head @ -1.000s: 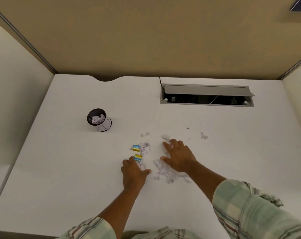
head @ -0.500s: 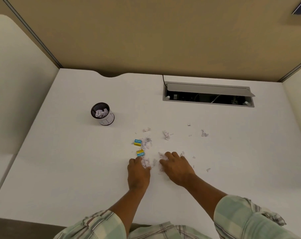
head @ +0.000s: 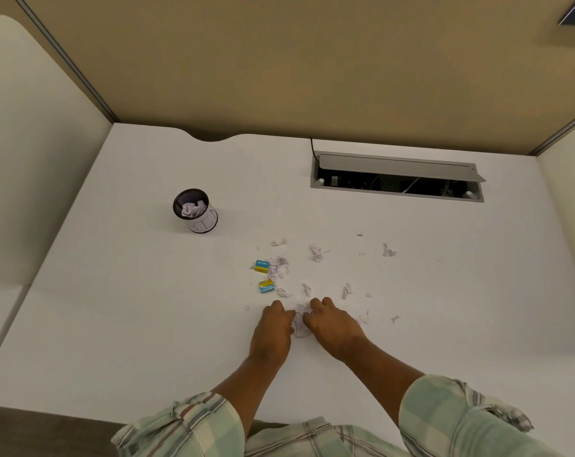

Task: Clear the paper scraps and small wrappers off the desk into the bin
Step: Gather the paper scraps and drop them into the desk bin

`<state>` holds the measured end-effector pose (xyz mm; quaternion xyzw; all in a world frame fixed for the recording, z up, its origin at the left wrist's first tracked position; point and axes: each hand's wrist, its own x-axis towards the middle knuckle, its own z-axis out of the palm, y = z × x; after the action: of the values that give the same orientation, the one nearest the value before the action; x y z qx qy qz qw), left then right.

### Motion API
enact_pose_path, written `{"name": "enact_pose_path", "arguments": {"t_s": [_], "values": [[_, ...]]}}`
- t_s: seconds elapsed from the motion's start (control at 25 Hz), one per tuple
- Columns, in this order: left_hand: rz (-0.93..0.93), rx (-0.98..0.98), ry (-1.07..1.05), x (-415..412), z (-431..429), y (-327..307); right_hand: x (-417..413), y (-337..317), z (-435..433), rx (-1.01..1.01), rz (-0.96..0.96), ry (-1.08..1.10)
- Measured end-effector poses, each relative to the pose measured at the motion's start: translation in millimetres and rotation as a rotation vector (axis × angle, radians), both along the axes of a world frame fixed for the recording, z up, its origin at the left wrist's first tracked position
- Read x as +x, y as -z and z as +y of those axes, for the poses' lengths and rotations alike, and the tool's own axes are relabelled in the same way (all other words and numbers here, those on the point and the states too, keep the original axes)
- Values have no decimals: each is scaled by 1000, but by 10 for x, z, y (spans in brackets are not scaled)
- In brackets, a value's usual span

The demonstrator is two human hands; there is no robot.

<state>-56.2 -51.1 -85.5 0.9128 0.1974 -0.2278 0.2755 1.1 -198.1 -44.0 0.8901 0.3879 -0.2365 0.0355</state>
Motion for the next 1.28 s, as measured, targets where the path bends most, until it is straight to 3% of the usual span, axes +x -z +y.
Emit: {"name": "enact_pose_path", "arguments": {"t_s": [0.2, 0.4, 0.72, 0.84, 1.0, 1.28], "values": [[-83, -2, 71, -12, 19, 65, -17, 84, 23, 18, 15, 86], [-65, -63, 6, 33, 169, -13, 94, 163, 60, 241, 239, 633], [-182, -258, -397, 131, 754, -458, 200, -161, 363, 539, 386, 968], [-241, -314, -522, 267, 1124, -656, 353, -334, 788, 583, 397, 972], [-342, -404, -685, 526, 1722, -914, 705, -561, 1510, 655, 307, 819], [-473, -322, -773, 1101, 2632, -1108, 1384, -844, 2776, 679, 197, 683]]}}
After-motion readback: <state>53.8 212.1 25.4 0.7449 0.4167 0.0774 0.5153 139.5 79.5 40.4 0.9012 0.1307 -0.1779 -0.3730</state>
